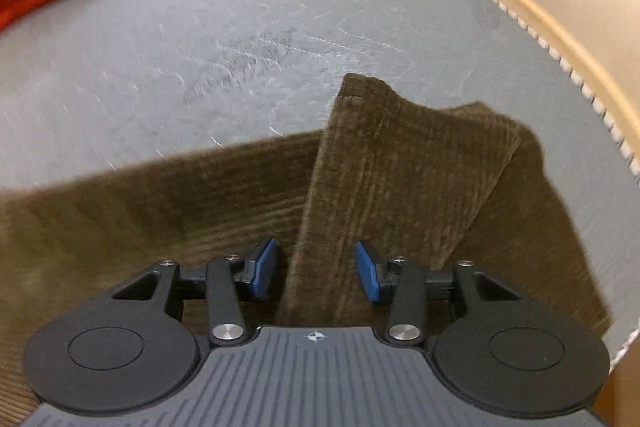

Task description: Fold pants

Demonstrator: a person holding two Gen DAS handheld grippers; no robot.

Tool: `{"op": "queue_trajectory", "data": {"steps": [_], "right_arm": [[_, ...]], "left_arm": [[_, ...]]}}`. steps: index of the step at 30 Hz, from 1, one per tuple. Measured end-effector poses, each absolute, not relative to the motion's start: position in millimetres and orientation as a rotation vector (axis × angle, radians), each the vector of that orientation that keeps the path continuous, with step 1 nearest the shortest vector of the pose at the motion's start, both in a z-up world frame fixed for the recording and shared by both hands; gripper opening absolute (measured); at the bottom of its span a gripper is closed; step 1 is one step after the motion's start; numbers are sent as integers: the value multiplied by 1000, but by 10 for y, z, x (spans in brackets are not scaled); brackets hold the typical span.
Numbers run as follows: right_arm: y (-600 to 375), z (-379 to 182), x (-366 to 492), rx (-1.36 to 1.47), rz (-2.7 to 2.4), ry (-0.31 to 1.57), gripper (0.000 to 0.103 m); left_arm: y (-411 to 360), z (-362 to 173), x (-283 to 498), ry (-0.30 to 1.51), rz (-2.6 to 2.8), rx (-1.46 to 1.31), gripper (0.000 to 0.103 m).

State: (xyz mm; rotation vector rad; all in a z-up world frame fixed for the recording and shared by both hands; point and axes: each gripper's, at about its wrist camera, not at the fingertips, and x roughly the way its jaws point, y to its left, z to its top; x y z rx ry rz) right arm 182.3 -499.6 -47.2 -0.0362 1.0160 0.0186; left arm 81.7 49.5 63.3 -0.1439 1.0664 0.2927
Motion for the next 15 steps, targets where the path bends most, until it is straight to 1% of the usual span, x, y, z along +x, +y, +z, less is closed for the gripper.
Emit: {"op": "queue_trajectory", "data": {"steps": [1,2,5,8,10,12,13,15], "right_arm": [[-5031,-457,1800,-39,16,1003,16],[-5082,-422,1780,-19,11,988,7],[-5392,-208,1646,108,-72,905,7],[-5959,-112,1358,387,-214,874,6],[-6255,-201,1137,542,-312,912,5],[-6397,-339,998,583,-376,976,5],[-6480,-428,954,633,-365,1006,10],[-6623,-556,918,761,-313,1009,10]], "left_arm": [[461,629,840,1067,285,-143,45],[424,628,854,1067,277,-142,45],[261,594,893,1076,251,-131,45],[126,562,937,1082,219,-118,45],[41,525,983,1087,197,-109,45],[-25,518,996,1096,177,-99,45],[-54,501,1008,1101,171,-96,45],[-123,458,1028,1121,147,-93,46]]}}
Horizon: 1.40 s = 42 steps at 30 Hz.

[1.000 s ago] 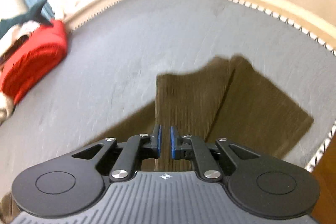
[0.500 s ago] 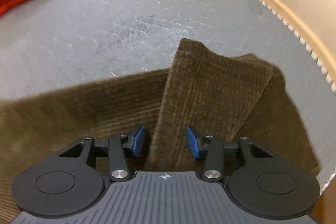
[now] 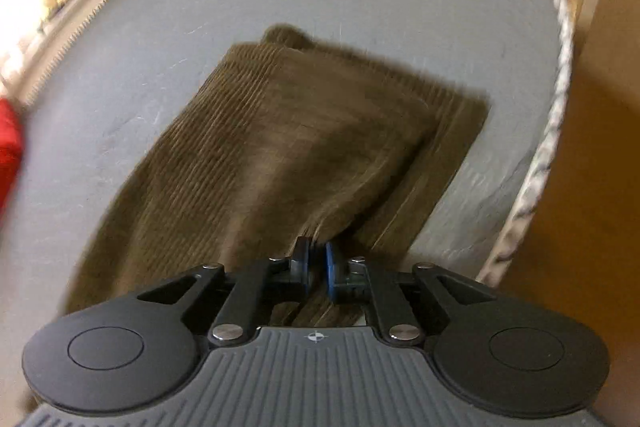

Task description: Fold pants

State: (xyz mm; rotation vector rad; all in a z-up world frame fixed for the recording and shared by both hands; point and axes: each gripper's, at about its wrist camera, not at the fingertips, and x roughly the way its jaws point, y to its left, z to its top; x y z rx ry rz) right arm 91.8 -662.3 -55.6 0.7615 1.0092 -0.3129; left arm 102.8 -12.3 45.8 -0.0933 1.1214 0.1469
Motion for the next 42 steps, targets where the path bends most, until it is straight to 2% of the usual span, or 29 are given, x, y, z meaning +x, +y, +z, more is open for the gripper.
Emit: {"op": "queue_trajectory", "data": {"steps": [1,3,4,5,11,12,13,14,17,19,21,26,27,29,36,38,42], "right_arm": [[-6700,-576,899,797,-312,981,10],[-6814,-589,882,810,-350,933,19],[-6867,-616,891,823,-378,917,32],[-6930,-654,890,845,-399,908,37],[-7226,-815,1021,962,-411,847,36],[-7233,-821,1057,943,-425,843,32],[-7222,-800,1062,898,-464,836,18],[-7219,-778,1070,861,-485,844,10],[-7174,-720,1091,790,-508,833,6],[-7188,-587,1054,737,-548,758,6],[-7259,-529,1000,712,-656,702,6],[-7506,-847,1062,758,-633,872,8],[-7498,-816,1085,731,-623,872,10],[-7437,-710,1076,680,-638,851,24],[-7251,-446,1098,612,-642,766,31],[-7214,-452,1117,611,-641,780,36],[-7225,-506,1064,674,-676,794,38]], "left_arm": [[-154,431,1037,1138,129,-93,47],[-212,380,1042,1171,87,-93,47],[-243,348,1042,1186,64,-92,47],[-275,309,1040,1205,37,-93,47],[-313,-6,950,1345,-33,-139,47],[-325,-35,926,1356,-33,-130,47],[-335,-65,910,1366,-36,-115,47],[-350,-81,889,1370,-41,-97,46],[-397,-82,853,1360,-64,-60,46],[-419,-67,826,1355,-108,-72,47],[-464,-45,799,1353,-152,-76,47],[-521,20,743,1336,-173,-21,47],[-499,59,729,1323,-164,-31,47],[-404,114,740,1292,-139,-62,47],[-35,-13,570,1361,-15,10,44],[-28,48,537,1331,-27,7,44],[243,325,527,1171,102,-58,44]]}}
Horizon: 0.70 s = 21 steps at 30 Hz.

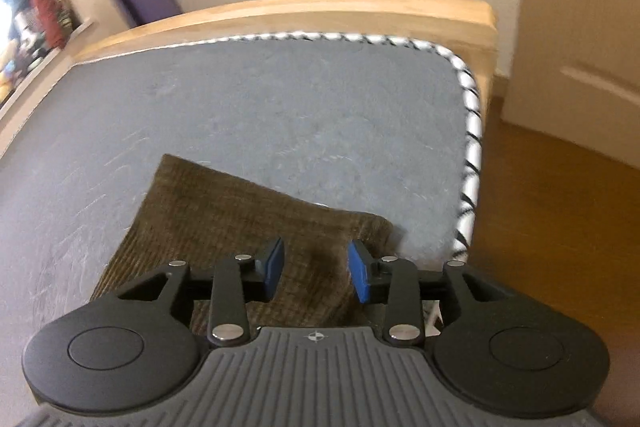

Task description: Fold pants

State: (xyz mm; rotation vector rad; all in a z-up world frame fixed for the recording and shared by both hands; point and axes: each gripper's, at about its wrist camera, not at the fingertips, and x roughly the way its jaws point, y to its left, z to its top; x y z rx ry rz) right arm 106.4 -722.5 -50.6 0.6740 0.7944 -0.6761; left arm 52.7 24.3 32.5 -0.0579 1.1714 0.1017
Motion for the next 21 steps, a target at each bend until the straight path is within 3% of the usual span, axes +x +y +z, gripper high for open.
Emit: {"op": "queue_trajectory", "data": {"steps": [3,5,11,16,21], "right_arm": [[-7298,-549,982,731,-714,791,41],[-7336,-598,936,747,-737,807,53],[-7517,-732,700,906,-773,782,53],[-7544,-899,663,1056,-658,755,53],[-7506,-936,723,1032,-673,724,53]], "left_arm": [[605,43,519,1334,290,-170,36],[645,107,511,1307,321,-224,34],[236,476,660,1102,183,-145,40],[-133,512,710,1079,57,-65,42],[-360,506,722,1062,-28,-40,43]]}}
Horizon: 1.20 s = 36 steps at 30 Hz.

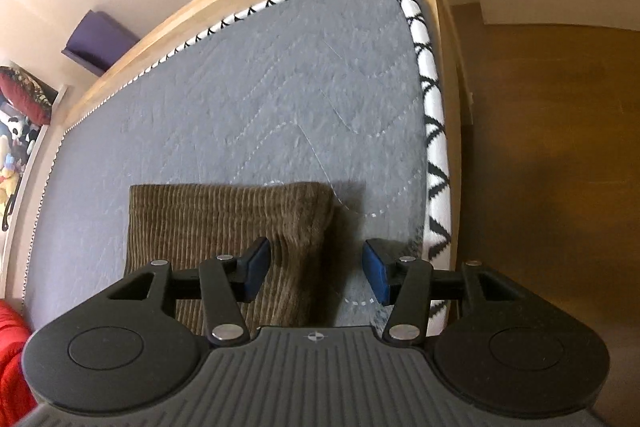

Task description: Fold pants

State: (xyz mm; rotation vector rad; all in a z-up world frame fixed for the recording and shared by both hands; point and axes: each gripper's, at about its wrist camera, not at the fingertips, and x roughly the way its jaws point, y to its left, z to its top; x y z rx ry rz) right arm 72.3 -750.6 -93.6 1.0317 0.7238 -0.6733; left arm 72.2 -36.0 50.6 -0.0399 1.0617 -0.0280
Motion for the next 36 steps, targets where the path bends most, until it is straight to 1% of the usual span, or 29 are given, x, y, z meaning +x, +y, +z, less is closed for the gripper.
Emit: {"op": "queue_trajectory", "data": {"steps": [2,3,4,5,7,8,10,14,17,20,22,23,24,25,26,28,29,31,33,35,36], "right_arm": [[-7470,-937,777,1011,-686,718,53],[-7452,-932,810,998,-689,716,47],[-7429,-931,841,975,-685,721,26],[-7406,-919,860,950,-705,728,22],[-7384,-887,829,966,-738,700,17],[-7363,-840,822,970,-756,679,16],[-7209,-619,864,910,-764,637,16],[-6397,190,1088,514,-602,538,15],[-5398,751,1038,251,-363,456,15],[-4205,1003,632,9,-62,376,15],[-3489,920,323,-107,164,396,16],[-3202,812,215,-149,262,443,19],[-2911,649,116,-196,366,516,22],[-2605,396,14,-261,490,631,25],[-2371,129,-70,-315,595,764,25],[-2121,-265,-245,-345,724,961,25],[-2049,-339,-341,-369,762,996,31],[-1954,-268,-555,-454,835,942,29],[-1953,-77,-668,-459,908,866,31],[-2049,74,-650,-405,863,802,39],[-2147,101,-592,-367,816,784,40]], "left_arm": [[-432,531,707,1049,-52,-31,43],[-431,480,702,1044,-61,-27,44],[-438,456,697,1038,-68,-22,44],[-467,437,696,1032,-71,-16,44],[-494,450,683,1025,-75,-5,44],[-501,464,683,1022,-77,-5,44],[-487,483,700,1012,-77,-10,44],[-429,589,694,990,-61,-31,44],[-390,649,673,981,-57,-50,44],[-365,690,639,971,-61,-54,44],[-342,707,615,967,-59,-52,44],[-326,708,603,969,-57,-54,44],[-306,704,592,975,-55,-61,44],[-278,695,584,985,-55,-71,44],[-250,684,574,996,-56,-85,44],[-198,669,542,1014,-60,-111,45],[-177,667,521,1019,-60,-120,46],[-151,670,475,1023,-67,-127,47],[-135,681,441,1016,-78,-113,49],[-117,688,414,1010,-77,-100,50],[-100,689,407,1009,-74,-104,50]]}}
